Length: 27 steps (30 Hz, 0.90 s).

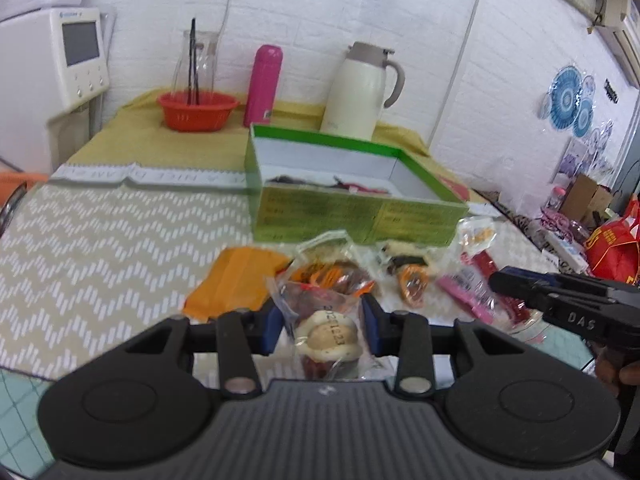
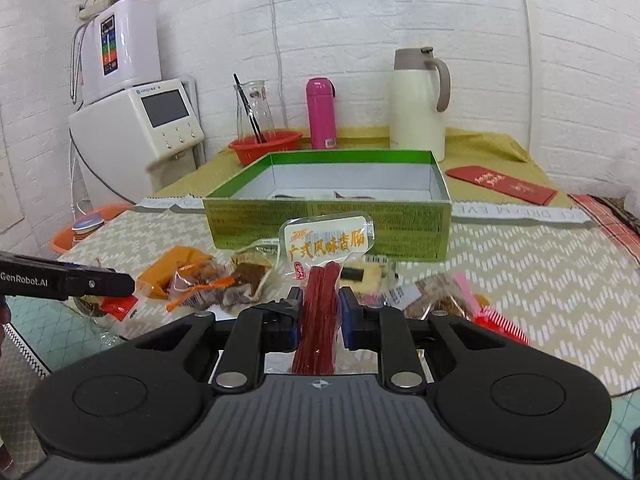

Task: Organize snacks
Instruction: 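Carry the sausage pack and bun bag into the box and open both grippers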

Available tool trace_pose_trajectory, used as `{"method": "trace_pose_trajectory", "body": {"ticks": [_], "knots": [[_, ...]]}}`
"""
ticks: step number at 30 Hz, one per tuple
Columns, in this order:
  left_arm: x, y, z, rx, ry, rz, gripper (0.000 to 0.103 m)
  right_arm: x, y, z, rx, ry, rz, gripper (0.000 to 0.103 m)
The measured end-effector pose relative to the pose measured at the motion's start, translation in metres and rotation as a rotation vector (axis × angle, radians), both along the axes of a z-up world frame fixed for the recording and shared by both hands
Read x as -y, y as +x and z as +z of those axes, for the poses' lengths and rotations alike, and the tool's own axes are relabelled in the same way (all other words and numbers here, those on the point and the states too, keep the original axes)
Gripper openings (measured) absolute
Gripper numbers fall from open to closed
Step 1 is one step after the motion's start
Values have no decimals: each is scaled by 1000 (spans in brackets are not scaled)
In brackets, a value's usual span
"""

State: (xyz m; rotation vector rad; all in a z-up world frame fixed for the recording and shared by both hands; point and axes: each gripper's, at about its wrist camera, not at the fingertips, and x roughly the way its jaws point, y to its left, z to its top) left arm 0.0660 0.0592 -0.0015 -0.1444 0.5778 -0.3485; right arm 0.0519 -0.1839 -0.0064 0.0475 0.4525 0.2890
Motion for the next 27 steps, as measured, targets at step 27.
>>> {"method": "trace_pose_trajectory", "body": {"ticks": [27], "knots": [[83, 237, 5, -59, -13, 27, 38, 10, 198, -8, -77, 31, -26, 35]]}}
